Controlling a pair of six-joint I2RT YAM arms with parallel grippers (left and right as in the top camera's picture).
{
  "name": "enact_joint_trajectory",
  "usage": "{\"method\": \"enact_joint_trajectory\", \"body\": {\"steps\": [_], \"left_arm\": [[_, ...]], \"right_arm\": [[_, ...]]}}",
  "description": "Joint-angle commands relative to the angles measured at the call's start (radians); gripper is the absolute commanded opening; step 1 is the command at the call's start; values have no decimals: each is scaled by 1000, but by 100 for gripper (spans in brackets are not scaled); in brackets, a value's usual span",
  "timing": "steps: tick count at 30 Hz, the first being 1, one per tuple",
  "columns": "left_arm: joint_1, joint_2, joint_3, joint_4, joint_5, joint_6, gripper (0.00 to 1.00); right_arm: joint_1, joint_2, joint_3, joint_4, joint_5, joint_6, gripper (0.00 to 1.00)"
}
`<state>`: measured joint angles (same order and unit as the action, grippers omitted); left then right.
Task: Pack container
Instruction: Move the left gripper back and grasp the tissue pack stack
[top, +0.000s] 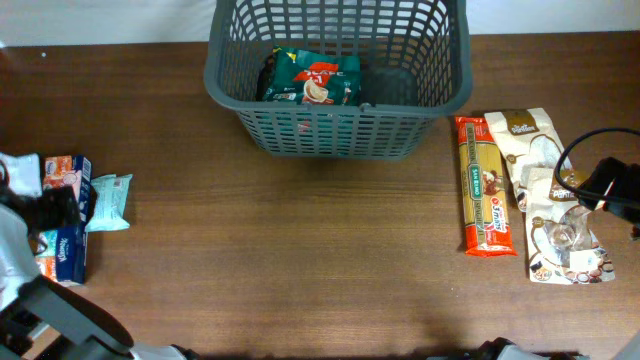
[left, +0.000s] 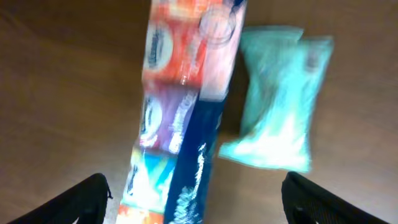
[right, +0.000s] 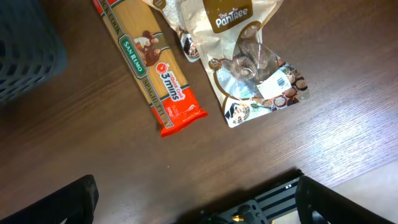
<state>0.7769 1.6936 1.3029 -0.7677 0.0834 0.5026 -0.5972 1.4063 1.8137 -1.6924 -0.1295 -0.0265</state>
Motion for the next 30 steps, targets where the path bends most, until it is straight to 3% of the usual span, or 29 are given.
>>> {"method": "enact_joint_trajectory", "body": {"steps": [1, 6, 8, 16, 17, 18, 19, 20, 25, 30], "left_arm": [[45, 60, -48, 28, 33, 175, 85], [89, 140, -53, 74, 32, 230, 86], [98, 174, -53, 88, 32, 264, 100], [116, 284, -53, 195, -4, 285, 97], [116, 292, -53, 204, -4, 285, 89], [116, 306, -53, 216, -4, 285, 41], [116, 314, -53, 230, -5, 285, 15], [116, 319, -53, 239, -4, 285, 2], [100, 309, -39, 261, 29, 284, 2], [37, 243, 66, 267, 198, 239, 2]], "right_arm": [[-5, -8, 2, -6, -1, 0, 99], [-5, -8, 2, -6, -1, 0, 99], [-5, -8, 2, -6, -1, 0, 99], [-5, -8, 2, -6, -1, 0, 99], [-5, -8, 2, -6, -1, 0, 99], [-5, -8, 2, -6, -1, 0, 99], [-5, -8, 2, -6, -1, 0, 99], [-5, -8, 2, -6, -1, 0, 99], [-5, -8, 2, -6, -1, 0, 99], [-5, -8, 2, -6, -1, 0, 99]]}}
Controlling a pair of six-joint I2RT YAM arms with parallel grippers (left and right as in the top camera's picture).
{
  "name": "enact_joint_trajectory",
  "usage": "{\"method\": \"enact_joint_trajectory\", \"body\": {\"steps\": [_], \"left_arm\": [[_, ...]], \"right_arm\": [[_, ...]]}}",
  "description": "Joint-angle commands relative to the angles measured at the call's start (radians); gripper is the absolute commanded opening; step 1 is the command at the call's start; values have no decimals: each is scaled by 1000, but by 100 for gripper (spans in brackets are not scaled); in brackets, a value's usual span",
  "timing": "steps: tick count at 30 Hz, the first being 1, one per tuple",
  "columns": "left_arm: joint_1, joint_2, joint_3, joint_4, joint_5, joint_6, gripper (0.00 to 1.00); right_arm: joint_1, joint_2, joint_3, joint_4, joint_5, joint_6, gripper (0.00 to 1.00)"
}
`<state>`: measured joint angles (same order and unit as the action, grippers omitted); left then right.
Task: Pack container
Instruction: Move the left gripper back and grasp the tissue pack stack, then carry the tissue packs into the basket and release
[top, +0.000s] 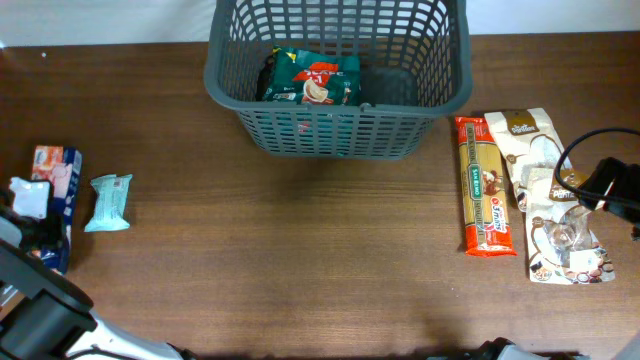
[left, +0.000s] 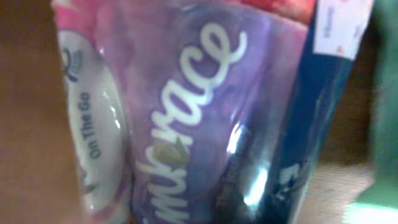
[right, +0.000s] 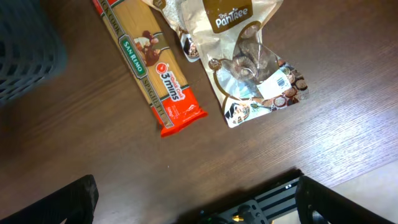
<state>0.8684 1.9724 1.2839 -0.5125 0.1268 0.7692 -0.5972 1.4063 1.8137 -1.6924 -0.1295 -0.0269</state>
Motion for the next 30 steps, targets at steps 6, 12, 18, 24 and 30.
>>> {"method": "enact_joint_trajectory", "body": {"steps": [6, 12, 18, 24, 30], "left_arm": [[-265, -116, 461, 34, 370, -272, 2], [-536, -118, 829, 118, 379, -404, 2], [-805, -117, 950, 295, 593, -451, 2], [-1004, -6, 950, 207, 732, -436, 1], [-1041, 154, 950, -21, 771, -369, 1]], "right_arm": [[-5, -8, 2, -6, -1, 0, 99], [-5, -8, 2, -6, -1, 1, 99], [-5, -8, 2, -6, -1, 1, 99], [-5, -8, 2, -6, -1, 1, 99], [-5, -8, 2, -6, -1, 0, 99]]}}
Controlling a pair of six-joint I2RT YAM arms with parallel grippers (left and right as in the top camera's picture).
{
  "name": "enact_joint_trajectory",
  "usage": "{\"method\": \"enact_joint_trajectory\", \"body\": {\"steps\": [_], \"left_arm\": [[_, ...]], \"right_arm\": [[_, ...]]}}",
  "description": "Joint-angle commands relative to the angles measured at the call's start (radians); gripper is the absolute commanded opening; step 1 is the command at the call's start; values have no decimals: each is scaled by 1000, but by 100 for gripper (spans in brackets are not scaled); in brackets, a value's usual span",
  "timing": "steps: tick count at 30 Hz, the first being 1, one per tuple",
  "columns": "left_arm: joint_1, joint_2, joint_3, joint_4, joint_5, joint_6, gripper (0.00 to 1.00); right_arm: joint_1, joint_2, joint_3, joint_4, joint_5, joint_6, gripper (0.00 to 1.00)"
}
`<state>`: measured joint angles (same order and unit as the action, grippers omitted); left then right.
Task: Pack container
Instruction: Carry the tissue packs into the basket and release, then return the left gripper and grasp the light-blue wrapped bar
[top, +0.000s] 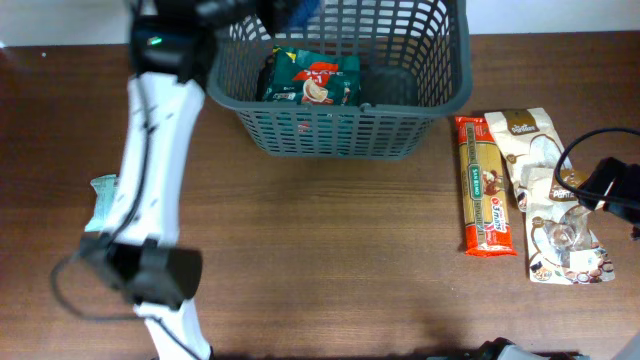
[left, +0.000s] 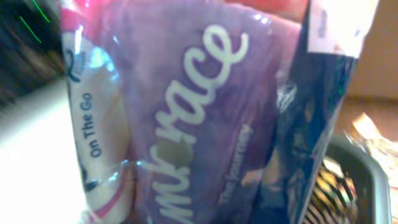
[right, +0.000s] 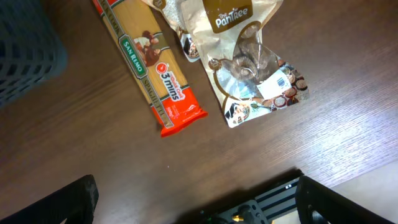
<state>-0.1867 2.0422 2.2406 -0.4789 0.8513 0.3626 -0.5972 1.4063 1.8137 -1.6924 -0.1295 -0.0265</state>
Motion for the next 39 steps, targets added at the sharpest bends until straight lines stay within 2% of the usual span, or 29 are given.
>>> {"method": "enact_joint_trajectory", "body": {"steps": [1, 6, 7, 8, 9, 14, 17, 20, 22, 23, 24, 25, 29, 31, 35, 39], "left_arm": [[15, 109, -7, -86, 47, 53, 1], [17, 172, -7, -185, 42, 107, 1], [17, 175, -7, -184, 43, 106, 5], [18, 175, -7, -180, 43, 106, 38], [18, 173, -6, -172, 43, 106, 99], [31, 150, 37, -160, 43, 103, 99], [83, 105, 141, -159, 43, 97, 98], [153, 55, 214, -201, 16, 76, 77], [210, 18, 234, -279, -90, 76, 72], [245, -3, 235, -335, -179, 76, 77], [275, -18, 235, -389, -267, 76, 94], [310, -30, 235, -457, -377, 76, 99], [424, -32, 226, -646, -709, -19, 99], [471, -25, 199, -702, -802, -92, 99], [542, 10, 101, -795, -819, -188, 99], [580, 29, -98, -804, -818, -235, 99]], "right_arm": [[-5, -8, 2, -6, -1, 0, 99], [-5, -8, 2, -6, -1, 0, 99], [-5, -8, 2, -6, -1, 0, 99], [-5, -8, 2, -6, -1, 0, 99], [-5, -8, 2, -6, -1, 0, 99], [-5, -8, 2, -6, -1, 0, 99], [-5, -8, 2, -6, -1, 0, 99], [-5, -8, 2, -6, -1, 0, 99], [-5, -8, 2, -6, -1, 0, 99], [-5, -8, 2, -6, -1, 0, 99], [-5, -8, 2, -6, -1, 0, 99], [-5, -8, 2, -6, -1, 0, 99], [-5, -8, 2, -6, -1, 0, 99], [-5, -8, 2, -6, -1, 0, 99], [-5, -8, 2, -6, -1, 0, 99], [-5, -8, 2, -6, -1, 0, 99]]}}
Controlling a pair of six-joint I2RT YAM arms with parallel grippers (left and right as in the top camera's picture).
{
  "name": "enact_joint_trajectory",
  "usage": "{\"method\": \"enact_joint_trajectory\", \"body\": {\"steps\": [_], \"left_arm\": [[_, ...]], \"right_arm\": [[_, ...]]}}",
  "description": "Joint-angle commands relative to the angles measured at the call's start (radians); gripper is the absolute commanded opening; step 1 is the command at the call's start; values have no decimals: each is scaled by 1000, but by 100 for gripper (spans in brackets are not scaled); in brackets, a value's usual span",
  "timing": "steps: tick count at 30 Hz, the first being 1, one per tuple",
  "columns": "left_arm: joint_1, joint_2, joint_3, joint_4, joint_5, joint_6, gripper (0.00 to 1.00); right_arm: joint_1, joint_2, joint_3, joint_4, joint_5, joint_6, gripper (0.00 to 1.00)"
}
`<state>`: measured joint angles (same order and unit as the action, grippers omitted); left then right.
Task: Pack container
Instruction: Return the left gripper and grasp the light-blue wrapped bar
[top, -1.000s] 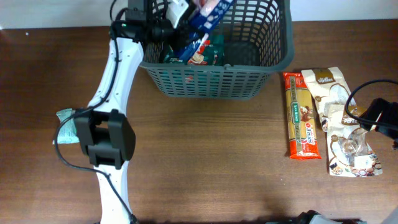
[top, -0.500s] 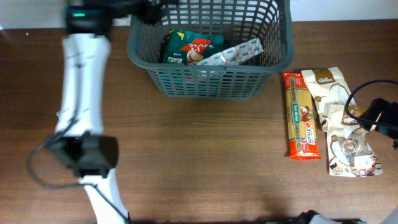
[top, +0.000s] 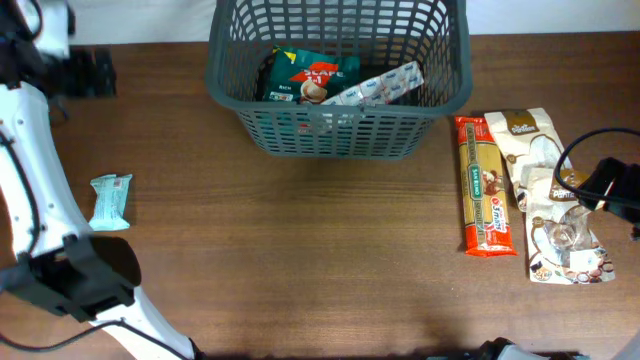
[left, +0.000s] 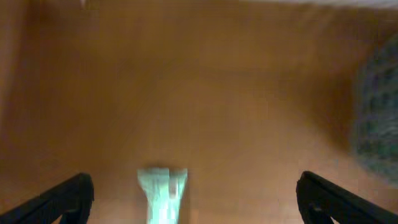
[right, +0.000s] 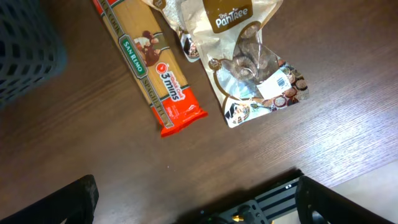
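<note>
The grey mesh basket (top: 340, 130) stands at the back centre. It holds a green snack packet (top: 312, 78) and a long tissue multipack (top: 378, 85) lying slantwise. A mint-green packet (top: 110, 200) lies on the table at the left, and it shows blurred (left: 163, 194) in the left wrist view. My left gripper (top: 92, 72) is at the far back left, open and empty (left: 196, 199). My right gripper (top: 610, 185) hangs open (right: 196, 205) over the right edge. It is beside the spaghetti pack (right: 149, 68) and the cream pouches (right: 249, 62).
The spaghetti pack (top: 485, 185) and two cream pouches (top: 545, 200) lie side by side right of the basket. The basket's dark wall (right: 25, 43) shows at the right wrist view's upper left. A black frame part (right: 261, 205) lies below the table's near edge.
The tissue multipack has left my left gripper and now lies in the basket. That gripper is open and has gone from over the basket to the back left corner. The right arm is unmoved.
My left gripper stood open over the tissue multipack at the table's left edge, beside the mint packet. Then it was shut on the pack there, then held it above the basket's back left. Now the pack rests in the basket and the gripper is empty.
</note>
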<state>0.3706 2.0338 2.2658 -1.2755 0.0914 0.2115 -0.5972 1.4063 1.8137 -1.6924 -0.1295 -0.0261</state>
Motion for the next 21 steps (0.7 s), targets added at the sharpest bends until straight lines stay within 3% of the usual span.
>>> {"method": "enact_joint_trajectory", "body": {"steps": [1, 11, 21], "left_arm": [[26, 38, -180, 5, -58, -84, 99], [48, 38, -674, 245, -119, 38, 99], [59, 38, -738, 307, -231, 169, 99]], "right_arm": [[-5, -8, 2, -6, -1, 0, 99], [-5, -8, 2, -6, -1, 0, 99], [-5, -8, 2, -6, -1, 0, 99]]}}
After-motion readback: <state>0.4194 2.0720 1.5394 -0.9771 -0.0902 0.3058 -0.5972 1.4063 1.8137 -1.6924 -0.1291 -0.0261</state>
